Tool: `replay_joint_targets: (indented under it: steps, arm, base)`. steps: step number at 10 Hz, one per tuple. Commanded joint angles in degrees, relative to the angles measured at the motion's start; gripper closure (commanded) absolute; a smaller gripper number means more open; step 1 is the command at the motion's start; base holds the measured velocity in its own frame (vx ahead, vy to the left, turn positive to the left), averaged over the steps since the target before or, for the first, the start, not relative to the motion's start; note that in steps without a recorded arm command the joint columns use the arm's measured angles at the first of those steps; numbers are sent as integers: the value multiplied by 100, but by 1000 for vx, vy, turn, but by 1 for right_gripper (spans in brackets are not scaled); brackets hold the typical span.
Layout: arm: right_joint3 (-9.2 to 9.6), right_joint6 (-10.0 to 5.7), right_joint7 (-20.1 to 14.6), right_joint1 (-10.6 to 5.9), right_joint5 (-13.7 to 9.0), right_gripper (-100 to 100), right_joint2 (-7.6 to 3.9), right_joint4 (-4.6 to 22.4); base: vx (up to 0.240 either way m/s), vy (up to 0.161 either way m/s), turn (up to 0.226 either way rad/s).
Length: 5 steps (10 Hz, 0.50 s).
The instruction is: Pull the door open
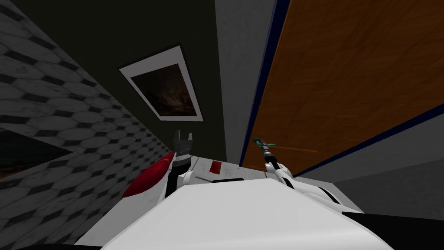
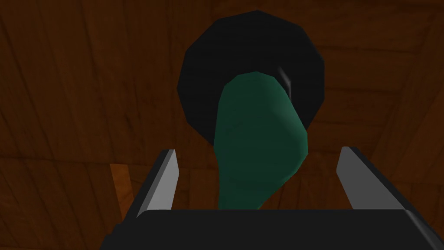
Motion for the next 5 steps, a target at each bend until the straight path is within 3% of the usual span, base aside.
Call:
replay_joint_targets:
  steps: [1,5]
  arm:
    - [7,-5,-8,2,4,100,1,1]
    - [7,-5,-8,2,4,100,1,1]
  base:
    - [-2,3,-45]
    - [-2,3,-5]
